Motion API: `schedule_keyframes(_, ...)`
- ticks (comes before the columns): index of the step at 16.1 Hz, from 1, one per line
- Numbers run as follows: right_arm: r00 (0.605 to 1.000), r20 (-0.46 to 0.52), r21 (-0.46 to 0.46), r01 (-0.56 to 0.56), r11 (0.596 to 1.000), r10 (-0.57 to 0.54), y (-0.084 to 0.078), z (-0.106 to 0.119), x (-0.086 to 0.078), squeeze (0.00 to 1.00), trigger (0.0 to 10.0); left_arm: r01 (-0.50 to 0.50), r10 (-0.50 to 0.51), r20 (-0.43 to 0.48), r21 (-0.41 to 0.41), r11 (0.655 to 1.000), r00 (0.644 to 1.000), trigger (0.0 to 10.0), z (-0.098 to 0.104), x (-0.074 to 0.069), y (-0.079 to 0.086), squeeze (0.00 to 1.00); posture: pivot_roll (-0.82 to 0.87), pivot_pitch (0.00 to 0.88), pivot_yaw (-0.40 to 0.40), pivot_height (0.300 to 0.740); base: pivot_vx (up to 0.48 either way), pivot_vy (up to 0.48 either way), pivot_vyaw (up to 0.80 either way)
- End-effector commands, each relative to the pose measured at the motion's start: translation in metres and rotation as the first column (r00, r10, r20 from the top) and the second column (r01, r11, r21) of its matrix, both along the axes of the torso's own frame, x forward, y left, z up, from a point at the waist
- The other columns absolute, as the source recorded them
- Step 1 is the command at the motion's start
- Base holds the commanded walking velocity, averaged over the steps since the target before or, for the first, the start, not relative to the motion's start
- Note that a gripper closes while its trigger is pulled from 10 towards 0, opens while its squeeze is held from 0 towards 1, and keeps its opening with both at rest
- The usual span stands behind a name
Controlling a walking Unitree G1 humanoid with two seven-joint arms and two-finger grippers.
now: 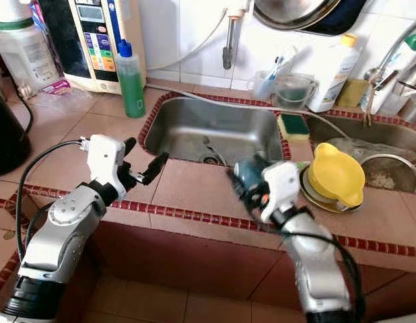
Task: Kitchen organization
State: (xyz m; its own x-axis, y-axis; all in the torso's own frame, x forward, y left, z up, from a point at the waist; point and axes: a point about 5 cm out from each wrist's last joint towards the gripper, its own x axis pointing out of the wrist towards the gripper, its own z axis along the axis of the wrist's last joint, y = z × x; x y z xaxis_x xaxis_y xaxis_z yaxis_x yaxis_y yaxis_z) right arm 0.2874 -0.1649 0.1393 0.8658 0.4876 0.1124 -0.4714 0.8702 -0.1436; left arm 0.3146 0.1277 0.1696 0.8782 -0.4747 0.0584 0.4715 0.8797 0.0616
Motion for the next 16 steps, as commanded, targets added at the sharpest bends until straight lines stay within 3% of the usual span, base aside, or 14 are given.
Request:
schedule_keyframes(1,0.999,0.014,0.009,-0.03,1.0,0.03,0.006,0.002,-0.007,1.0,10.0,0.0,0.0,-0.006,0.01,1.0,1.0,10.0,-0.004,0.0,0.0,0.0,-0.12,0.0,-0.035,0.74,0.0,0.0,0.0)
schedule_keyframes(3,0.999,0.009,0.009,-0.032,0.999,0.032,0.008,-0.001,-0.012,1.0,10.0,0.002,-0.002,-0.006,0.007,1.0,1.0,10.0,-0.004,0.0,-0.002,0.0,-0.12,0.0,-0.034,0.74,0.0,0.0,0.0)
schedule_keyframes(4,0.999,0.007,0.003,-0.032,0.999,0.032,0.008,-0.002,-0.014,0.0,10.0,0.004,-0.004,-0.007,0.006,1.0,1.0,10.0,-0.004,0.0,-0.003,0.0,-0.13,0.004,-0.034,0.74,0.0,0.0,0.0)
schedule_keyframes(8,0.998,-0.01,0.006,-0.062,0.998,0.062,0.005,-0.01,-0.028,0.0,10.0,0.015,-0.015,-0.015,-0.003,1.0,1.0,10.0,-0.007,0.001,-0.007,0.0,-0.16,0.019,-0.023,0.74,0.0,0.0,0.0)
schedule_keyframes(9,0.998,-0.007,-0.052,-0.063,0.997,0.062,-0.002,-0.022,-0.036,0.0,10.0,0.021,-0.021,-0.021,-0.006,1.0,1.0,10.0,-0.009,0.002,-0.009,0.0,-0.16,0.022,-0.019,0.74,0.0,0.0,0.0)
schedule_keyframes(16,0.999,-0.023,-0.082,0.035,0.996,-0.037,-0.017,-0.042,-0.049,0.0,10.0,0.043,-0.043,-0.036,0.01,0.999,0.998,10.0,-0.016,0.005,-0.012,0.0,-0.18,0.025,0.0,0.74,0.0,0.0,0.0)
